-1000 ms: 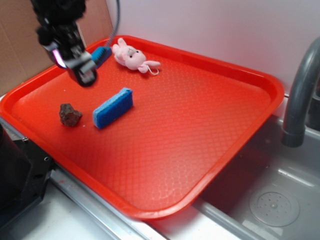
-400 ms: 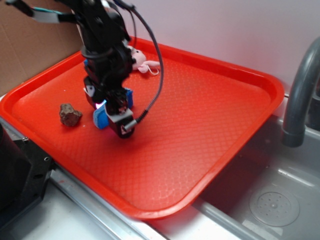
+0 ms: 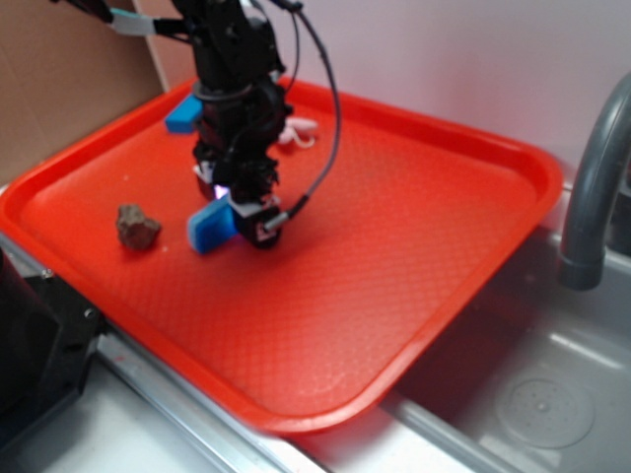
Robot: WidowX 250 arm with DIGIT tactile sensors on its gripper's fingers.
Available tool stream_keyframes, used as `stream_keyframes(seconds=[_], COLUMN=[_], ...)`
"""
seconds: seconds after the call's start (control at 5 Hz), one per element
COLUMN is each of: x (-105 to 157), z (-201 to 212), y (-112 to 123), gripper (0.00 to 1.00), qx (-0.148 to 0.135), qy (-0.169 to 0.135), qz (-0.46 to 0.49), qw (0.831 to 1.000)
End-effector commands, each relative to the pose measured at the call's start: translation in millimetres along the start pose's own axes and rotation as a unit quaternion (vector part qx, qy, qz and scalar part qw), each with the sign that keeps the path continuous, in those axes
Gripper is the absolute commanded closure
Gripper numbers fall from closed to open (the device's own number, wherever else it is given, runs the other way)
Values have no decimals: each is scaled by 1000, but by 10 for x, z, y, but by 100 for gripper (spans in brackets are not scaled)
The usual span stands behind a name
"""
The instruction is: Grab the blue sponge.
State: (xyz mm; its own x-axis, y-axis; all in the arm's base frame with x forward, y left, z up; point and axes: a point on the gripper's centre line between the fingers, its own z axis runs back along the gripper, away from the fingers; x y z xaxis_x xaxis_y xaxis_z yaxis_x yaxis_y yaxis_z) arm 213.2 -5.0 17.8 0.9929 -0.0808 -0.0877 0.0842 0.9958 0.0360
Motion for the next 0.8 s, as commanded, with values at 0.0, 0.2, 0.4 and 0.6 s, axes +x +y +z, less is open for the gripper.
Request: stream_keyframes(seconds=[0.0, 0.2, 0.4, 0.6], x=[-110, -211, -218, 75], z=[992, 1496, 1960, 1896], y=[225, 198, 139, 184], gripper=[100, 100, 100, 100], qx=[-33, -33, -20, 7], qy=[-17, -58, -79, -77], qz=[69, 98, 110, 163], qw=[997, 993, 991, 984])
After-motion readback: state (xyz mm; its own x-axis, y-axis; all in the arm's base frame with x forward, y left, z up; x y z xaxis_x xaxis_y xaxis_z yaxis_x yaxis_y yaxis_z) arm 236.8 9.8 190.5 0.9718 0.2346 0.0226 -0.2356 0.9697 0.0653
